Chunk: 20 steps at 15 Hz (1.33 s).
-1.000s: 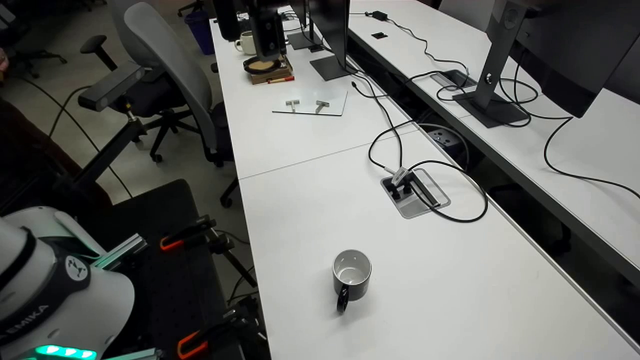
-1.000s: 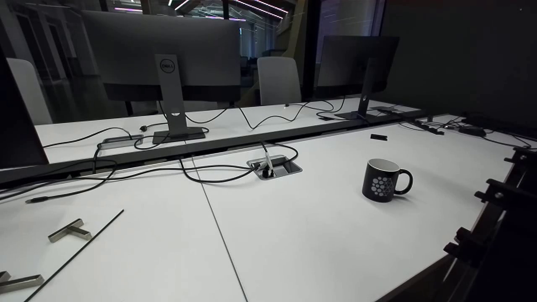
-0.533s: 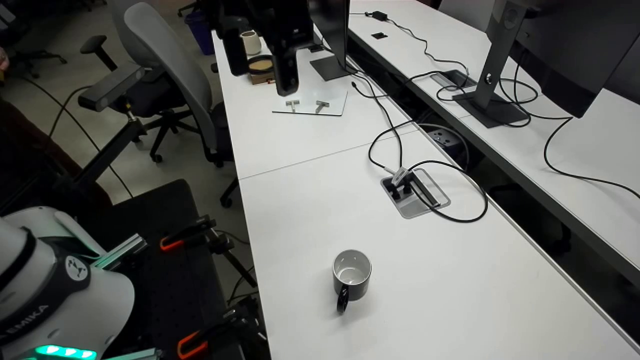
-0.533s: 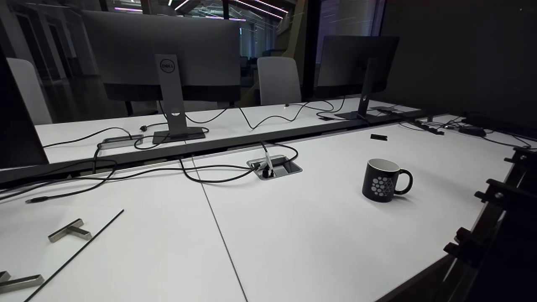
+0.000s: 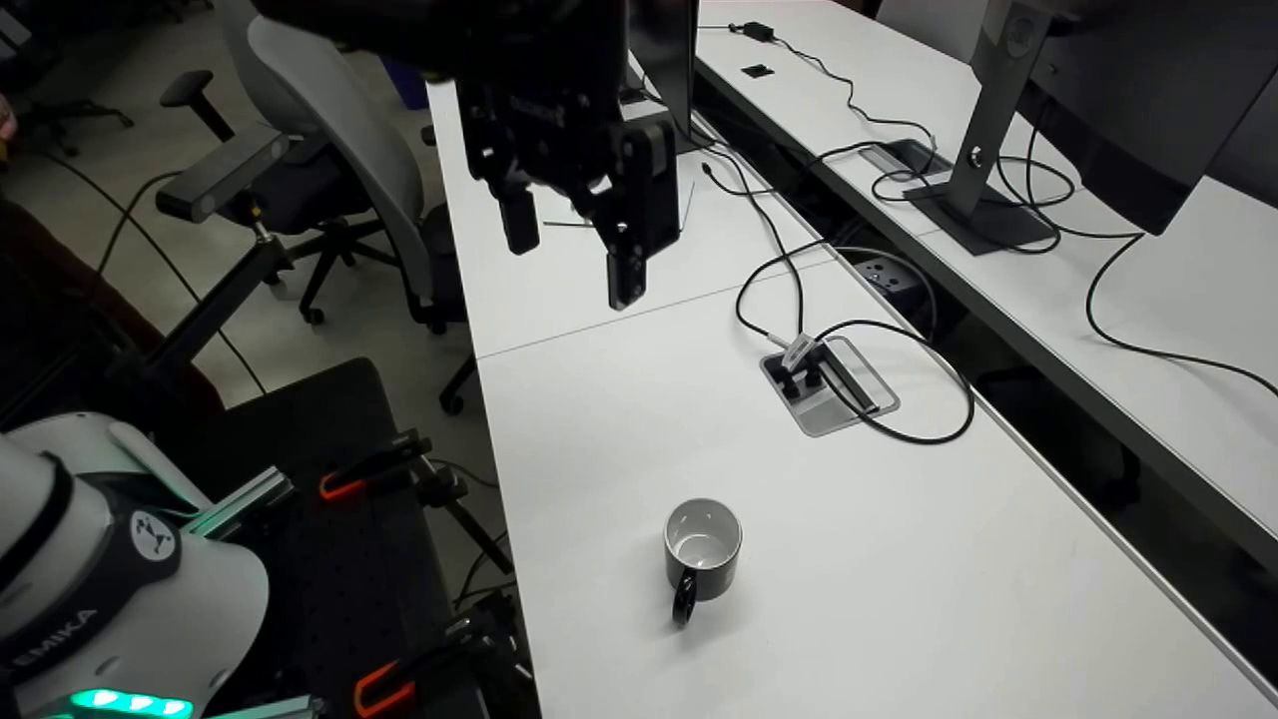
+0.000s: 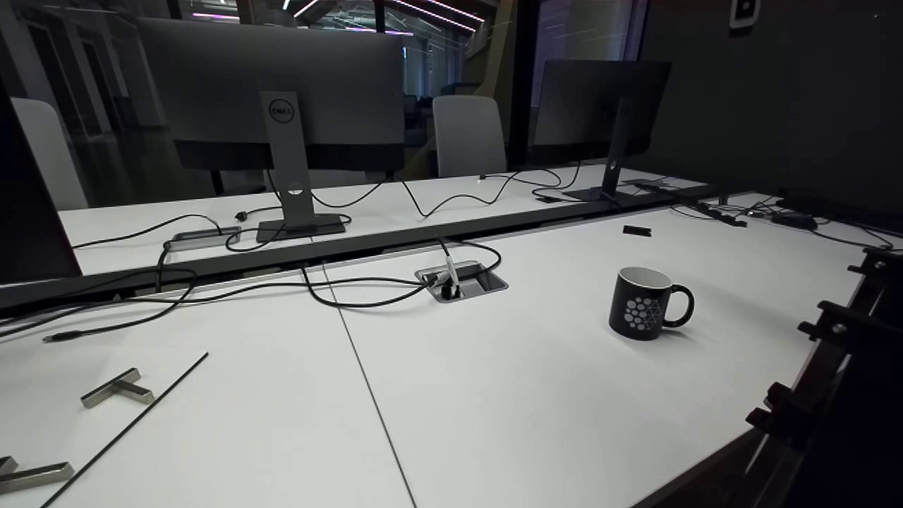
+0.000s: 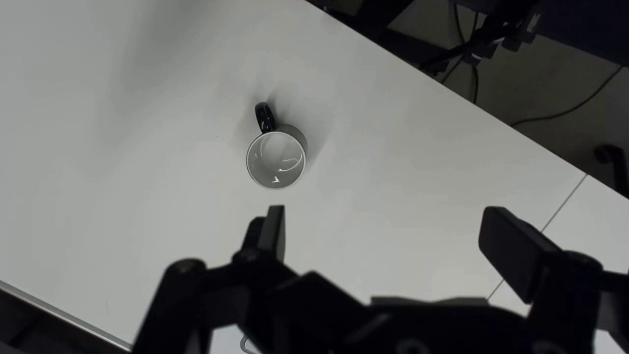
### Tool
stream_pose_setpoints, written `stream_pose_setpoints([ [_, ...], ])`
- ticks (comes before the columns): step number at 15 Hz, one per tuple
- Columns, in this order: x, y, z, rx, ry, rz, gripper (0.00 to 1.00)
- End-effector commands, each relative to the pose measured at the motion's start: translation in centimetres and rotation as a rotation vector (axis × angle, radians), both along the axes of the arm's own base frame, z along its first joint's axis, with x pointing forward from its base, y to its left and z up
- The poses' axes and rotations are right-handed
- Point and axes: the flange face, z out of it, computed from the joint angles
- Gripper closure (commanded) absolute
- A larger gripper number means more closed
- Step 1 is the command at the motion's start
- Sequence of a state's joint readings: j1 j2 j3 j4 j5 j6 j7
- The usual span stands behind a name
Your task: Move the cup to the left
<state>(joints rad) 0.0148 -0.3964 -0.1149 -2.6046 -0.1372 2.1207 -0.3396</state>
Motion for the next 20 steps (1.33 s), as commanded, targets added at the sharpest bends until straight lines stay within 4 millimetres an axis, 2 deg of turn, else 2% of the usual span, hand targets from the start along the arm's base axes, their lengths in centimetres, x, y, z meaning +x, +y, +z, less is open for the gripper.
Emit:
stream_pose_setpoints([
  [1,0.4,-0.6,-2.7,0.057,0.043,0.047,0.0],
  [2,0.4,-0.6,-3.3,0.048,0.1,0.053,0.0],
  [3,0.0,-0.4,-2.2,0.027,0.052,0.031,0.0],
  [5,0.0,-0.4,-3.2,0.028,0.081,0.036,0.0],
  [8,0.1,-0.4,-3.5,0.029,0.089,0.042,0.0],
  [10,-0.1,0.0,-2.6,-0.015,0.02,0.065,0.0],
  [13,0.2,0.2,-2.8,-0.065,-0.071,0.124,0.0],
  [20,-1.5,-1.2,-7.3,-0.044,-0.064,0.127,0.0],
])
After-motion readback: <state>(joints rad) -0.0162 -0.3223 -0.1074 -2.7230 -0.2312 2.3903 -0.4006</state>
